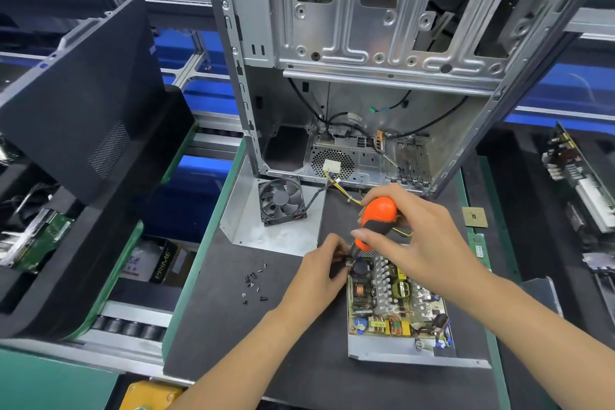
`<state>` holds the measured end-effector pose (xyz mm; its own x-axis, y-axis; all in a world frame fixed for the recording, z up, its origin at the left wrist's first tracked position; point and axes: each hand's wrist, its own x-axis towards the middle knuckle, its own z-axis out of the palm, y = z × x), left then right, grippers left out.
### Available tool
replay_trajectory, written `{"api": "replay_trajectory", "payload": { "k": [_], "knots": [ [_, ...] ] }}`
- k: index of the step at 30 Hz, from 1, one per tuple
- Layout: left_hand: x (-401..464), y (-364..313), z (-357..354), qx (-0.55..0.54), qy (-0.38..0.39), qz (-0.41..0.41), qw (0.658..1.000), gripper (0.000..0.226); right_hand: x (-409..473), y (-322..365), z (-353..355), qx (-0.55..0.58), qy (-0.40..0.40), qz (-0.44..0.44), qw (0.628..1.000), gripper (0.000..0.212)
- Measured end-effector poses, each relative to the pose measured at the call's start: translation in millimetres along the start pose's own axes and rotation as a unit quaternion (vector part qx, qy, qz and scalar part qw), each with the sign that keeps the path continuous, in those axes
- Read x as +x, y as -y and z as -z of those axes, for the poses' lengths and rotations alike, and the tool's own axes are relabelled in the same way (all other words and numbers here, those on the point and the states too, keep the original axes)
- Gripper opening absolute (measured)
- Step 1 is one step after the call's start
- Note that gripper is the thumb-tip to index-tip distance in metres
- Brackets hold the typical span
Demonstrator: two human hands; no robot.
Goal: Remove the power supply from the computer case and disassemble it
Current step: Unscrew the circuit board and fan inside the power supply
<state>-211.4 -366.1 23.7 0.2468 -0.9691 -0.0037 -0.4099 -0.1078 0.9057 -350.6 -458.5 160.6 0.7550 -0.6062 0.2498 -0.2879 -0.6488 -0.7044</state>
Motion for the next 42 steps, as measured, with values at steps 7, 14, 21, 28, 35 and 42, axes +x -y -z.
{"api": "replay_trajectory", "payload": {
  "k": [7, 14, 21, 28, 35, 42],
  "knots": [
    [-0.5, 0.7, -0.5, -0.002, -0.001, 0.004, 1.0, 0.023, -1.3, 1.4, 0.9, 0.008, -0.002, -0.007, 1.0, 0.03],
    [-0.8, -0.9, -0.2, -0.01, -0.005, -0.006, 1.0, 0.02, -1.7, 4.3, 3.3, 0.03, -0.005, -0.01, 0.999, 0.031],
    [-2.4, -4.0, 0.4, -0.017, -0.008, -0.007, 1.0, 0.024, -3.0, 1.6, 1.1, 0.034, -0.007, -0.024, 0.999, 0.03],
    [-2.5, -4.8, 0.5, -0.01, -0.009, -0.016, 1.0, 0.03, -3.2, 3.1, 4.9, 0.023, -0.008, -0.005, 1.0, 0.032],
    [-1.7, -3.3, -0.2, -0.008, -0.011, -0.011, 1.0, 0.026, -5.4, 2.5, 6.2, 0.03, -0.013, -0.007, 0.999, 0.032],
    [-2.2, -3.8, -0.2, -0.005, -0.009, -0.01, 1.0, 0.023, -5.1, 2.8, 4.1, 0.034, -0.009, -0.003, 0.999, 0.033]
  ]
}}
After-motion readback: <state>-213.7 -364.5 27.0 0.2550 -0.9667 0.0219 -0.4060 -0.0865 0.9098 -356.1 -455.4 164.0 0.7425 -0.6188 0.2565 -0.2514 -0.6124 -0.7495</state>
